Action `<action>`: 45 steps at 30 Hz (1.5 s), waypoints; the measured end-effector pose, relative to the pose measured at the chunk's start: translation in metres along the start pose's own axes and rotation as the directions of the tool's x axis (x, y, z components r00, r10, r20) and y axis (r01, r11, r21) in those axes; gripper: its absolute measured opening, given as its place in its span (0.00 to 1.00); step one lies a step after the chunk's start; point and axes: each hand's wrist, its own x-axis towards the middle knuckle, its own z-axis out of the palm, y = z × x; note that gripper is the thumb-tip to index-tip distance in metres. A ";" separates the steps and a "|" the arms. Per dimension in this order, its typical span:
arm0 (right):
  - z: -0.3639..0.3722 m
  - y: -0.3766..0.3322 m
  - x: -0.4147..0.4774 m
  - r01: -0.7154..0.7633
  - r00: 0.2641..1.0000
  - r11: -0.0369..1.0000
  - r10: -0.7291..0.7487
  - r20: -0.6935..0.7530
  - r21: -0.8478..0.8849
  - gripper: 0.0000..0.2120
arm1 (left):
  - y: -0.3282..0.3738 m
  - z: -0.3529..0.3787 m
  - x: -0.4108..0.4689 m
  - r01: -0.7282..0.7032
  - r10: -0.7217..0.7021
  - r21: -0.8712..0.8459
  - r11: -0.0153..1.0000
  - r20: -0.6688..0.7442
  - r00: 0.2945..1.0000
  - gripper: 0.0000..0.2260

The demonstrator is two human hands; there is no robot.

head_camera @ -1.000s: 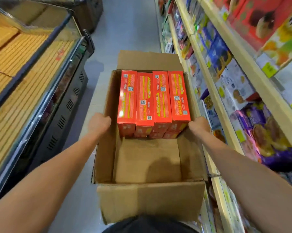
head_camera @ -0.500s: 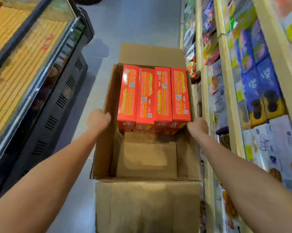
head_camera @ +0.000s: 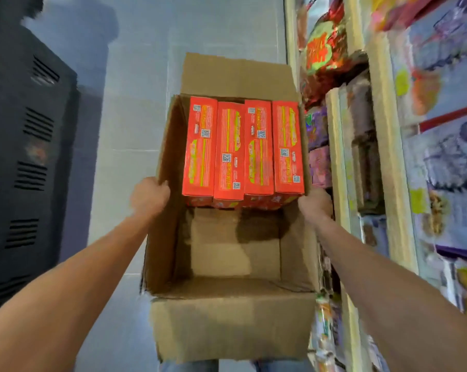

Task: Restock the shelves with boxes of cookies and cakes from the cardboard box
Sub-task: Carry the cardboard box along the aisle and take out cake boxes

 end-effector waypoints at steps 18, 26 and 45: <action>0.158 0.037 0.231 -0.046 0.998 0.984 0.038 -0.054 -0.171 0.10 | 0.017 0.254 0.173 0.073 -0.065 -0.080 0.994 0.096 0.993 0.14; 0.177 0.065 0.257 -0.108 0.984 0.989 0.092 -0.152 -0.105 0.15 | 0.030 0.310 0.173 0.156 -0.047 -0.325 0.933 0.320 0.946 0.16; 0.199 0.040 0.157 -0.165 0.986 0.976 0.161 0.037 0.142 0.24 | 0.038 0.245 0.126 0.196 -0.095 -0.147 0.970 0.511 0.854 0.24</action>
